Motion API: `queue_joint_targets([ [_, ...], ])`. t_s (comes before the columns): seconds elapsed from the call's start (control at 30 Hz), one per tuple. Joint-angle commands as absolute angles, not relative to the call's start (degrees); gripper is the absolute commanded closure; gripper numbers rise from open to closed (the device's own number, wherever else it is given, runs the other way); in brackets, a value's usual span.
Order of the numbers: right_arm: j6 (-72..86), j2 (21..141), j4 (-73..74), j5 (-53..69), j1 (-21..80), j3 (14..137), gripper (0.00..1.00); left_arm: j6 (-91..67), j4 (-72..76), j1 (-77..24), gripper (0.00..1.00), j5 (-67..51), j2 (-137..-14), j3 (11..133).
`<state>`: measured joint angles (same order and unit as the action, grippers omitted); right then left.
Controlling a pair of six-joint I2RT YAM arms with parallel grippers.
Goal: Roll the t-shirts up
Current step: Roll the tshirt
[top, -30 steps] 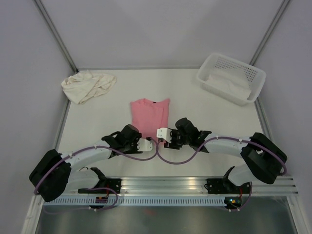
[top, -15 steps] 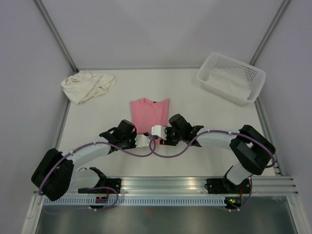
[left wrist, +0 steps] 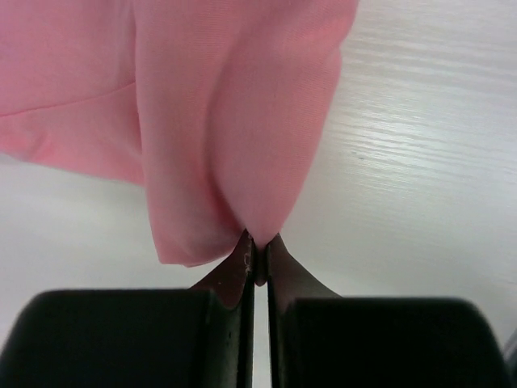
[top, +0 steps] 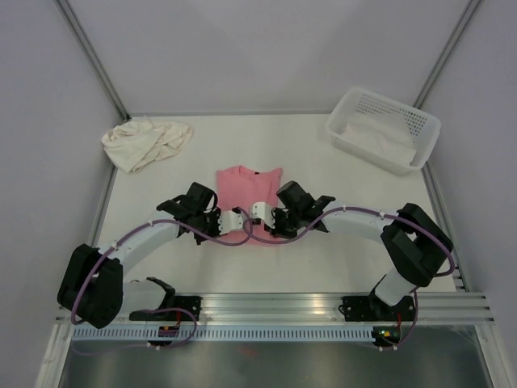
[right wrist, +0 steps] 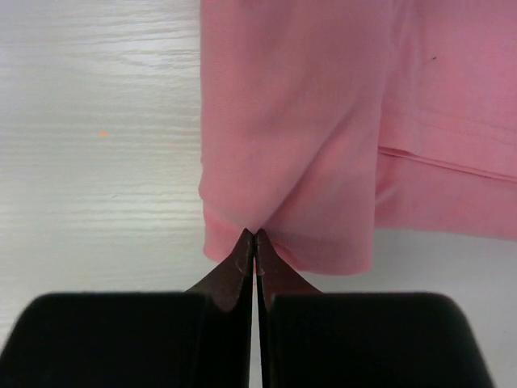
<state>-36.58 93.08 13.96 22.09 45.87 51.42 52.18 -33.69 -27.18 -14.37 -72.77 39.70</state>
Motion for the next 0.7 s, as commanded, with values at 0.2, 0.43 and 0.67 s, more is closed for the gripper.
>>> queue_joint_targets([
  [0.2, -37.8, 90.4, 39.5, 45.7, 44.3, 57.7, 1.0, 57.6, -61.9, -27.0, 0.98, -35.9, -68.8, 47.5],
  [0.43, -31.0, 96.8, 33.5, 48.3, 38.5, 60.7, 0.69, 59.9, -67.7, -21.6, 0.98, -44.5, -82.3, 56.0],
  [0.67, -25.8, 89.7, 20.8, 41.4, 35.0, 56.8, 0.54, 60.0, -71.9, -15.0, 0.98, -48.1, -94.3, 65.0],
])
